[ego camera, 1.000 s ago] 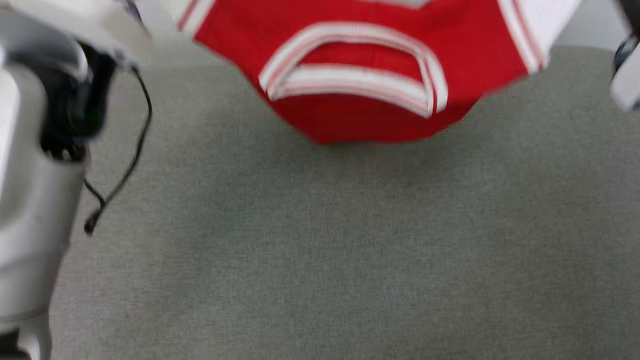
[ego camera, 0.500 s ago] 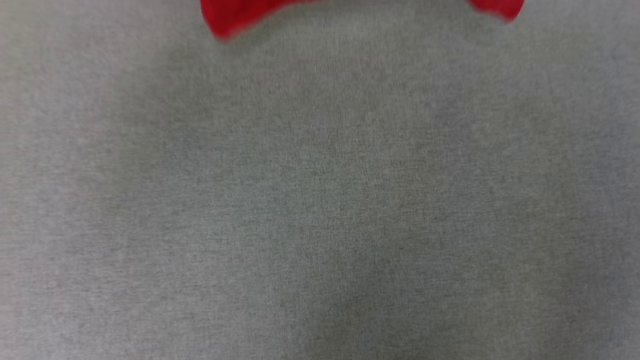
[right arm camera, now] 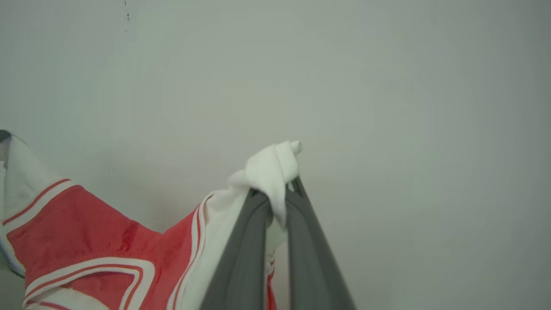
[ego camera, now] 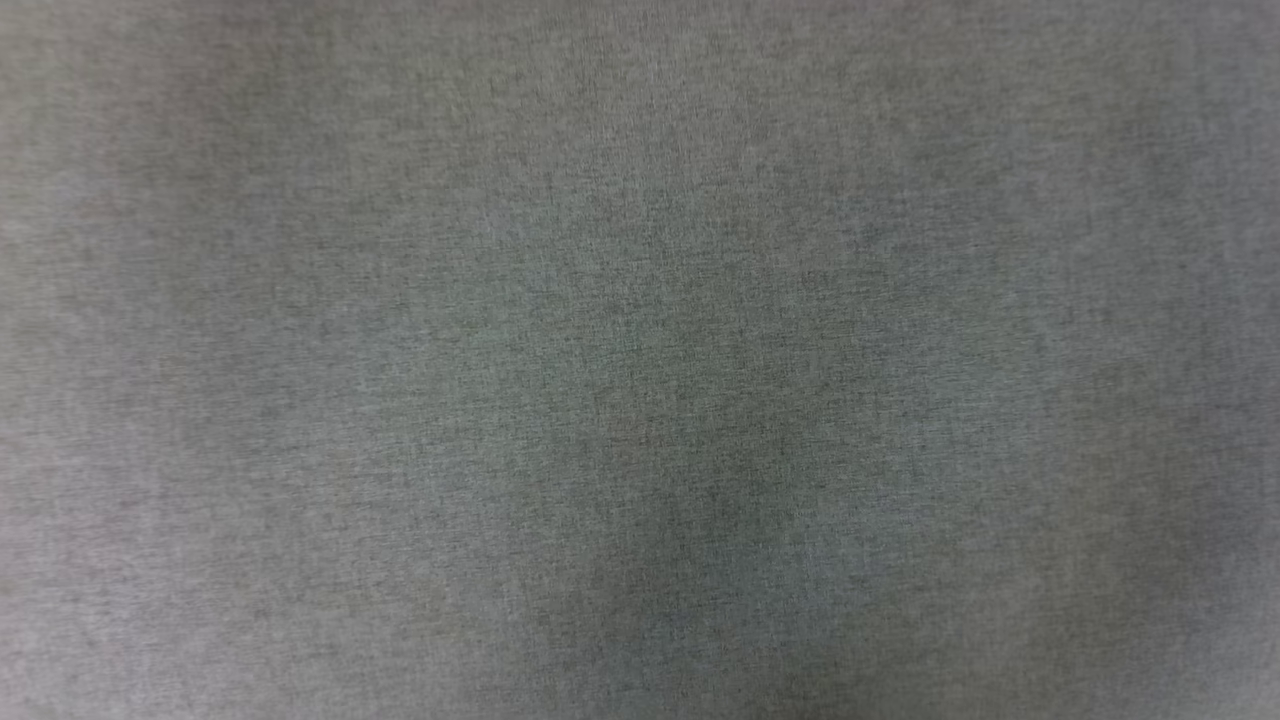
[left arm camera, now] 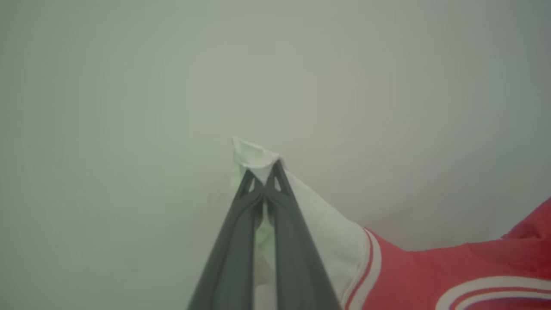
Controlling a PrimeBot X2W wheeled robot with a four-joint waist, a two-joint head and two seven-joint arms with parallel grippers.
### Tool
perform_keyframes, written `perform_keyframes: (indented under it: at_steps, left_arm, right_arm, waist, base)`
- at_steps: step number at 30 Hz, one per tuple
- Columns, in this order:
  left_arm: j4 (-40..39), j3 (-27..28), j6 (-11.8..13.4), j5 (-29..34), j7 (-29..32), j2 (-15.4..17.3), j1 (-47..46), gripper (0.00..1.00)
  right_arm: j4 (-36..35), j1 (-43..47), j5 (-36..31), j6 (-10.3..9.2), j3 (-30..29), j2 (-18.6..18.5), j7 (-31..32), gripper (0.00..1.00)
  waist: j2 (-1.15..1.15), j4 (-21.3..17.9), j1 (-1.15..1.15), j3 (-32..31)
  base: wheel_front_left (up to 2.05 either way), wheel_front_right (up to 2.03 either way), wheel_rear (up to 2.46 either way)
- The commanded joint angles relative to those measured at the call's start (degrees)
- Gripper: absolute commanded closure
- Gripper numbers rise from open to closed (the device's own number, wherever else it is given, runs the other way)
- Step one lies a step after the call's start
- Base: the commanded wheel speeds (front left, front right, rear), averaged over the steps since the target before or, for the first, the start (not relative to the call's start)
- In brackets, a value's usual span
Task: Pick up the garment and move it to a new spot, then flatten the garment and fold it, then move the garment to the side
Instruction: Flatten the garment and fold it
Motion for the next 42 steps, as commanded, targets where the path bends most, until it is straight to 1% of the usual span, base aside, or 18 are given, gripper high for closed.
perform_keyframes:
  at_steps: [1, 7, 12, 16, 19, 20, 26, 30, 33, 36, 42]
  left_arm:
    - [1.08, 0.26, -0.32, -0.47, -0.88, -0.21, 0.03, 1.00]
    - [7.16, 1.20, -1.61, -2.53, -5.05, -1.86, 3.89, 1.00]
    - [12.15, 2.13, -3.52, -4.78, -9.50, -3.55, 9.85, 1.00]
    - [15.88, 2.18, -4.94, -6.25, -12.29, -5.36, 16.71, 1.00]
    - [17.66, 2.48, -5.63, -7.40, -14.08, -6.22, 21.64, 1.00]
    - [17.66, 2.48, -5.63, -7.40, -14.08, -6.22, 21.64, 1.00]
    - [18.62, 2.06, -7.03, -7.68, -17.02, -6.90, 34.26, 1.00]
    - [16.89, 2.82, -7.45, -8.30, -17.71, -6.31, 43.37, 1.00]
    - [13.47, 3.65, -7.11, -8.22, -17.91, -6.38, 50.31, 1.00]
    - [7.85, 5.30, -5.62, -7.64, -17.95, -5.29, 58.75, 1.00]
    - [-5.31, 7.88, -1.42, -8.02, -17.86, -3.63, 76.84, 1.00]
  right_arm:
    - [1.26, -0.78, 0.53, -0.04, 0.64, 0.22, -0.98, 1.00]
    - [7.68, 2.59, 2.42, -0.04, 3.93, 1.21, -4.01, 1.00]
    - [12.64, 8.04, 4.48, -0.04, 5.91, 1.60, -5.56, 1.00]
    - [15.97, 14.71, 6.58, -0.04, 7.70, 1.41, -5.83, 1.00]
    - [16.89, 19.88, 8.08, -0.04, 9.40, 1.17, -5.97, 1.00]
    - [16.89, 19.88, 8.08, -0.04, 9.40, 1.17, -5.97, 1.00]
    - [16.38, 33.20, 12.16, -0.04, 12.17, -0.39, -7.96, 1.00]
    - [14.18, 42.31, 14.28, -0.04, 14.22, -1.04, -9.48, 1.00]
    - [12.08, 49.13, 15.27, -0.04, 15.28, -2.01, -10.29, 1.00]
    - [9.18, 55.51, 15.82, -0.04, 15.86, -2.71, -11.01, 1.00]
    - [2.13, 67.99, 15.40, -0.04, 14.42, -5.26, -11.07, 1.00]
  waist:
    - [0.00, -0.22, -0.01, 1.33]
    - [0.00, 0.36, -0.01, 0.98]
    - [0.00, 1.22, -0.01, -2.42]
    - [0.00, 1.93, -0.01, -6.21]
    - [0.00, 2.21, -0.01, -8.89]
    - [0.00, 2.21, -0.01, -8.89]
    - [0.00, 3.22, -0.01, -16.46]
    - [0.00, 3.06, -0.01, -21.38]
    - [0.00, 3.01, -0.01, -24.56]
    - [0.00, 2.42, -0.01, -27.17]
    - [0.00, 1.52, -0.01, -31.91]
  base:
    - [0.00, 0.00, 0.00]
    - [0.00, 0.00, 0.00]
    - [0.00, 0.00, 0.00]
    - [0.00, 0.00, 0.00]
    - [0.00, 0.00, 0.00]
    - [0.00, 0.00, 0.00]
    - [0.00, 0.00, 0.00]
    - [0.00, 0.00, 0.00]
    - [0.00, 0.00, 0.00]
    - [0.00, 0.00, 0.00]
    - [0.00, 0.00, 0.00]
